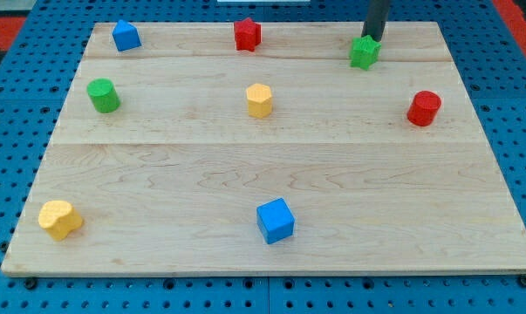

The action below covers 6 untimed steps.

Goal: Slightly push the red star towards the bottom

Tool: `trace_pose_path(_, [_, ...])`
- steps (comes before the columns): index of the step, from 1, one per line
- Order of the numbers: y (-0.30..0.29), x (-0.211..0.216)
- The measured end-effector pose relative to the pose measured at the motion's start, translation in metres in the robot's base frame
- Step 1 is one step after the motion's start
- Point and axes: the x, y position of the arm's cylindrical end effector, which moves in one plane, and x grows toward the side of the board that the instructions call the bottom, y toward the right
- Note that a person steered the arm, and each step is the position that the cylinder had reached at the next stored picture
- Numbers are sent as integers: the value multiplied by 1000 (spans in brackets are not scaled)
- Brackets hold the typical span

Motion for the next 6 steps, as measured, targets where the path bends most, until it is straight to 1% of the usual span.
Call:
trace_pose_path(1, [-35, -41])
trace_pose_path(2, [-79, -43])
trace_pose_path(3, [-184, -42])
trace_pose_path(4, [-230, -43])
trace_pose_path(5, [-252, -32])
trace_pose_path(6, [-307, -26])
